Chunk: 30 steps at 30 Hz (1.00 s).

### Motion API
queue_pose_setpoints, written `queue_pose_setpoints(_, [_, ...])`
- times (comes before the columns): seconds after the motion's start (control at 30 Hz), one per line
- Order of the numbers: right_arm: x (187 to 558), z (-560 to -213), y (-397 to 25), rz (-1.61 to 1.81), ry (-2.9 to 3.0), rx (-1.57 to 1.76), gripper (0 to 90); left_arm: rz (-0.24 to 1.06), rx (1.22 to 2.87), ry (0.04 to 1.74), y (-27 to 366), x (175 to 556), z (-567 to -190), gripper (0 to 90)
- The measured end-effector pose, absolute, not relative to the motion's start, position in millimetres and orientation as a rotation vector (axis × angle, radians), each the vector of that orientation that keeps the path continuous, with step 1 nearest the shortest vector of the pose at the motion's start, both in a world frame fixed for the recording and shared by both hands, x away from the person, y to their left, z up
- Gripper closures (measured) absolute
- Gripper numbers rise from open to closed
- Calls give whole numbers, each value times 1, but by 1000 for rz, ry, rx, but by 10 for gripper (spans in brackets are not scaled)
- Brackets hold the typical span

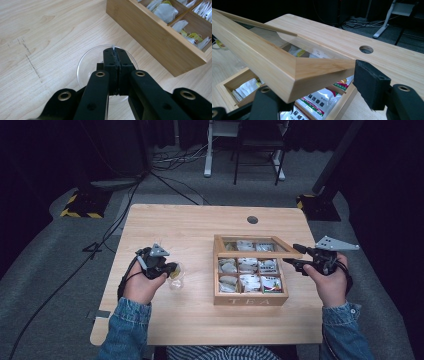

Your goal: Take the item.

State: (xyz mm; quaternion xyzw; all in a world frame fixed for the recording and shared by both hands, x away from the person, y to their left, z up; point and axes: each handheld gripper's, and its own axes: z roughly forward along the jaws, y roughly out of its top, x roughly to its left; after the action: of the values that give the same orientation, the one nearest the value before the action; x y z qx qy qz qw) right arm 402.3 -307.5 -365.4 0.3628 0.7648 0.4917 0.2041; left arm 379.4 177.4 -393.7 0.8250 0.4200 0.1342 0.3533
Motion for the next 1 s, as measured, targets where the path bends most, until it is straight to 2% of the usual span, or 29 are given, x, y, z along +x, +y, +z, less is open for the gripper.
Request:
queue_pose_setpoints(0.57, [402, -366, -307, 1368, 2135, 1013, 384, 284, 2177, 1100, 176, 384, -406, 860])
queue_pose_setpoints(0.63, [403, -366, -307, 1368, 2136, 1016, 384, 311, 2167, 1098, 176, 384, -405, 792])
queue_pose_setpoints(0.73, [403, -366, -307, 1367, 2137, 1016, 384, 345, 2129, 1108, 179, 383, -402, 635])
queue_pose_setpoints(0.9, [403, -366, -307, 1366, 2142, 1021, 380, 409, 2066, 1119, 189, 383, -397, 448])
queue_pose_setpoints(1.0, [403, -367, -307, 1366, 2144, 1020, 377, 440, 2048, 1126, 197, 383, -395, 399])
